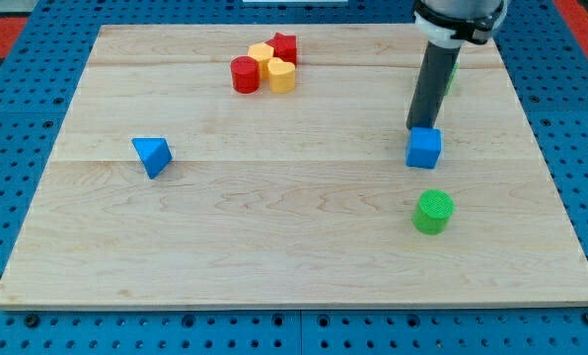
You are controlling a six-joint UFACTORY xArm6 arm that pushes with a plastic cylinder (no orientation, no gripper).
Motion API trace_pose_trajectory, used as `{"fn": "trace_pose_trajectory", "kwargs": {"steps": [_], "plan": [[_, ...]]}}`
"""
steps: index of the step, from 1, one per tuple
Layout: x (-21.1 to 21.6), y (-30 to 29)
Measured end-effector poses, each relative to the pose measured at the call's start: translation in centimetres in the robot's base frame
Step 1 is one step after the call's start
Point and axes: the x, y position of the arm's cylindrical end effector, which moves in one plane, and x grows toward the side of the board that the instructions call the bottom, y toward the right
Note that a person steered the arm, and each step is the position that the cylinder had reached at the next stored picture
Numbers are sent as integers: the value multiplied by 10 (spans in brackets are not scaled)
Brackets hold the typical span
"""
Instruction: Move your arm towards center left
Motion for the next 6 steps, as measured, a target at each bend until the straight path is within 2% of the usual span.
{"fn": "trace_pose_trajectory", "kwargs": {"steps": [2, 3, 4, 6], "plan": [[56, -3], [59, -45], [55, -131], [74, -281]]}}
